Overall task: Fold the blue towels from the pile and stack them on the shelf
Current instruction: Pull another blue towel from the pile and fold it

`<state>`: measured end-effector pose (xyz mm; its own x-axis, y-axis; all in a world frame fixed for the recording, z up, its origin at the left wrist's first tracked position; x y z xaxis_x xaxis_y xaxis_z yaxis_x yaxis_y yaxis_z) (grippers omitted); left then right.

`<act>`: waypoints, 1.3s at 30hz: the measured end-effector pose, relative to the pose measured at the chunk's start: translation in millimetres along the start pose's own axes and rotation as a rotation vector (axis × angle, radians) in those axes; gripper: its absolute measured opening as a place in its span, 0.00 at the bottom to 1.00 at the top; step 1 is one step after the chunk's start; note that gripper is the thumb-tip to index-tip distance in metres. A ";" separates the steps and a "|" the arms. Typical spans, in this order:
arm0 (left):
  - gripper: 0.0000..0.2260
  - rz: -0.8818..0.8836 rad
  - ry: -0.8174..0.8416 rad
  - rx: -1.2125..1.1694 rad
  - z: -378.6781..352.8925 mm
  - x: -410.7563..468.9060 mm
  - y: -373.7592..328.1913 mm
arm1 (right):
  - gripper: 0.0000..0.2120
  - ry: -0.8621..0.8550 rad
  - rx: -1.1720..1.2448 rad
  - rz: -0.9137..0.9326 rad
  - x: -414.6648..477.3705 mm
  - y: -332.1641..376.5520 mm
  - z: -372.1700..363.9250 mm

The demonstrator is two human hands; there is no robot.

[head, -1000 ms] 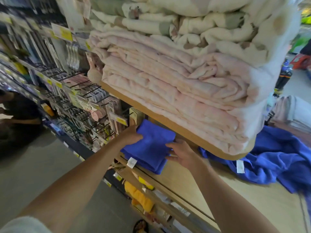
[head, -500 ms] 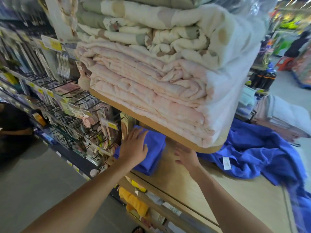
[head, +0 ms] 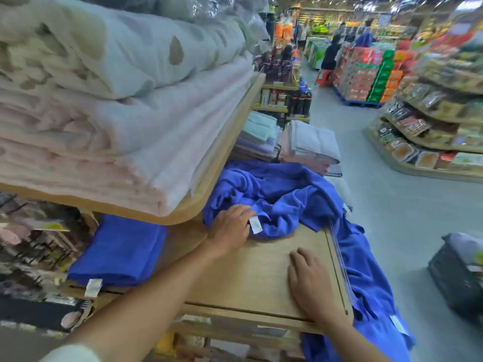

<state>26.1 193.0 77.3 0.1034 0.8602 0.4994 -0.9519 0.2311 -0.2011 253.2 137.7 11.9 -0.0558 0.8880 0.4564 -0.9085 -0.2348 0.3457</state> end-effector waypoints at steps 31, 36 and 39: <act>0.23 1.323 0.694 -1.920 56.0 -151.7 -69.3 | 0.10 0.358 1.353 -1.286 22.4 -17.5 -39.5; 0.21 1.362 0.303 -1.962 84.2 -133.4 -40.3 | 0.07 0.213 1.366 -1.287 60.8 -13.3 -20.1; 0.16 1.356 -0.050 -1.970 105.5 -120.2 -3.8 | 0.16 -0.091 1.279 -1.199 115.6 -22.6 34.8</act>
<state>-13.1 40.8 106.9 -0.1214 0.8379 -0.5321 0.8269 -0.2112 -0.5213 281.7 231.9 85.4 0.4023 0.7760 -0.4857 0.4430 0.2992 0.8451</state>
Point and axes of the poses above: each hand's wrist, its own x-axis towards the middle knuckle, its own z-axis out of the back of the hand, y = z × x, the point moved 9 cm from there along x, towards the middle knuckle, and after that the axes turned 14 degrees about -y, right-handed, at the moved point
